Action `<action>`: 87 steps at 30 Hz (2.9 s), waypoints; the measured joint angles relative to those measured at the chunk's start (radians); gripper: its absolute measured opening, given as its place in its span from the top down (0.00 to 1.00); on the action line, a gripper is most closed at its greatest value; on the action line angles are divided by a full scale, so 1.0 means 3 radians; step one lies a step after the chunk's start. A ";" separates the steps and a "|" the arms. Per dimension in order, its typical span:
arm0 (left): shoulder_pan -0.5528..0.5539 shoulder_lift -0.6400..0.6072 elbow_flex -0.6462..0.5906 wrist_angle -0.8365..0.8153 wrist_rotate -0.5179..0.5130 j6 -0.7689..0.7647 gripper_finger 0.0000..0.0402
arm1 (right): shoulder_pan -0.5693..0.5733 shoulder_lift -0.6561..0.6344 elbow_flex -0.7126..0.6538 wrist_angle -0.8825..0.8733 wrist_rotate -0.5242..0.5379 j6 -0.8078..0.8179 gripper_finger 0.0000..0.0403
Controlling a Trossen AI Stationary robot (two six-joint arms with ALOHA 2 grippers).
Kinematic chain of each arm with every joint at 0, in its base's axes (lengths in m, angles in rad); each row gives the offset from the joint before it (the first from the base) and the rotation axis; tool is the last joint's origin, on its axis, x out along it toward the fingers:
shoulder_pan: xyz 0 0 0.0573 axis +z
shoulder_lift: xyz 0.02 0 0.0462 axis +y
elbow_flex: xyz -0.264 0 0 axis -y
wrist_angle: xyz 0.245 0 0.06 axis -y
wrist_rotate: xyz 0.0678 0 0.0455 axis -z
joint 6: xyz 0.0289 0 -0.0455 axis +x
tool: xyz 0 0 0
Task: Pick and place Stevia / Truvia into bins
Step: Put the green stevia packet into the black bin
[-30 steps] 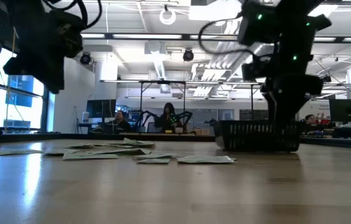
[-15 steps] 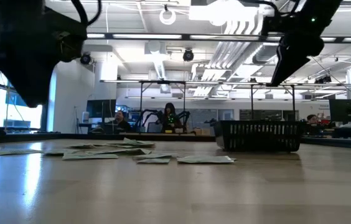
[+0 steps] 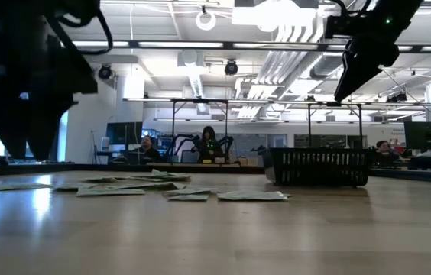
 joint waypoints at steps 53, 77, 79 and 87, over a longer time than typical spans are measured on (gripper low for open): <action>0.1755 0.1918 0.2796 0.1709 0.1171 0.4772 0.82 | 0.0919 -0.0576 -0.0001 -0.1544 0.0643 0.2494 0.38; 0.2878 0.1846 0.3284 -0.1221 0.0325 0.5231 0.51 | 0.0914 -0.0573 -0.0001 -0.1461 0.0648 0.2481 0.38; 0.2929 0.1846 0.3270 -0.1279 0.0349 0.6004 0.53 | 0.0915 -0.0573 -0.0001 -0.1460 0.0603 0.2500 0.38; 0.3276 0.1856 0.3082 -0.0893 0.0404 0.7329 0.56 | 0.0916 -0.0573 -0.0001 -0.1452 0.0710 0.2710 0.38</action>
